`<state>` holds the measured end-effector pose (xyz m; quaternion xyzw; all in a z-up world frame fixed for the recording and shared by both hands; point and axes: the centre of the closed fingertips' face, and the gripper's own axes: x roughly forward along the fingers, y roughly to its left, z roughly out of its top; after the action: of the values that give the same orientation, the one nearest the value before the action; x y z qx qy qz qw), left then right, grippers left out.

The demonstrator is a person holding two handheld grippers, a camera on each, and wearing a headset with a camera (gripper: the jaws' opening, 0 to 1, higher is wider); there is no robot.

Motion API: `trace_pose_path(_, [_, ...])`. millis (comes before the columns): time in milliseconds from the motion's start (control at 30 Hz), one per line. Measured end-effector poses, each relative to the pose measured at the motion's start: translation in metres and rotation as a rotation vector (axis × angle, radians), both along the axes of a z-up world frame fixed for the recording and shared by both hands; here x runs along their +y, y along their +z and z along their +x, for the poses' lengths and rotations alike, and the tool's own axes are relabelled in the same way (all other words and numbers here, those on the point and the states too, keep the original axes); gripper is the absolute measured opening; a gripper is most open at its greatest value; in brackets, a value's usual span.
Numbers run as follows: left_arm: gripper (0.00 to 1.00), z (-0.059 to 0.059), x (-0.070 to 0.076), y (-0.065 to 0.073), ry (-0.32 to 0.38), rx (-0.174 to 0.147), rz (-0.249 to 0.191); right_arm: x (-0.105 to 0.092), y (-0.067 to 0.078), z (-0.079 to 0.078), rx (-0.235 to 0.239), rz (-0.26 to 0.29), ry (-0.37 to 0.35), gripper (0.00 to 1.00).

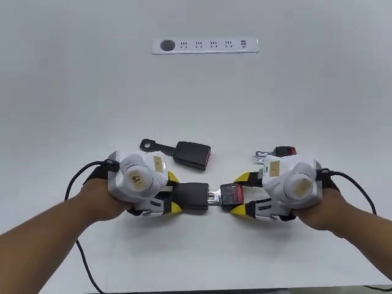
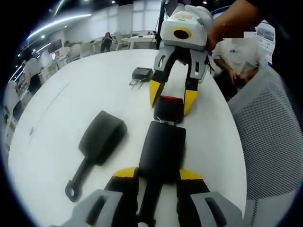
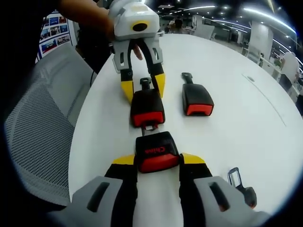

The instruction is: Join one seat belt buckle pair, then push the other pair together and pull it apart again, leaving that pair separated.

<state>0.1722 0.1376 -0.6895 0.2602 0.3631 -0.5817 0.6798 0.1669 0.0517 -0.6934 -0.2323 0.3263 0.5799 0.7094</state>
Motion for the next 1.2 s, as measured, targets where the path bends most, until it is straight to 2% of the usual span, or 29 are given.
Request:
trace_pose_path(33, [0.31,0.0,-0.001,0.0,-0.001,-0.007,0.008,0.0,-0.001,0.0,0.002,0.003,-0.001,0.32])
trace_pose_path(300, [0.31,0.002,-0.001,-0.001,-0.014,-0.002,-0.006,-0.001,-0.002,0.0,0.004,0.002,0.0,0.32])
trace_pose_path(433, [0.31,0.002,-0.001,-0.002,-0.006,0.001,-0.005,0.002,-0.001,-0.001,0.029,0.035,-0.022,0.32])
trace_pose_path(600, [0.3,0.001,-0.003,-0.002,0.009,0.011,-0.008,0.011,-0.002,0.0,0.025,0.034,-0.027,0.31])
trace_pose_path(633, [0.3,0.002,-0.002,-0.002,-0.016,-0.008,0.003,0.011,0.001,0.004,-0.008,0.026,-0.005,0.31])
trace_pose_path(667, [0.3,0.001,-0.002,-0.002,0.006,0.009,0.003,0.012,0.002,0.001,0.029,0.024,-0.03,0.31])
trace_pose_path(767, [0.3,0.001,-0.002,-0.002,0.001,0.002,0.009,0.012,0.005,0.001,0.023,0.023,-0.027,0.31])
trace_pose_path(800, [0.3,0.002,-0.002,-0.002,0.003,0.004,0.009,0.012,0.002,0.001,0.021,0.021,-0.028,0.31])
trace_pose_path(867, [0.3,0.001,-0.002,-0.001,0.007,0.014,-0.002,0.012,0.003,0.001,0.013,0.015,-0.023,0.31])
trace_pose_path(900, [0.3,0.001,-0.002,0.0,0.012,0.032,-0.018,0.012,0.004,0.0,0.001,0.006,-0.007,0.31])
trace_pose_path(1067, [0.3,0.0,-0.003,0.003,-0.03,0.011,-0.02,0.01,0.004,0.003,0.003,-0.008,0.034,0.31])
trace_pose_path(1133, [0.3,0.0,-0.002,0.003,-0.018,0.007,-0.047,0.008,0.004,0.003,0.007,-0.001,0.034,0.31])
trace_pose_path(1167, [0.3,0.0,-0.001,0.003,-0.027,-0.006,-0.063,0.007,0.004,0.003,0.001,0.005,0.043,0.31])
trace_pose_path(1200, [0.3,0.0,-0.002,0.003,-0.022,-0.006,-0.066,0.006,0.004,0.005,0.005,0.013,0.047,0.31])
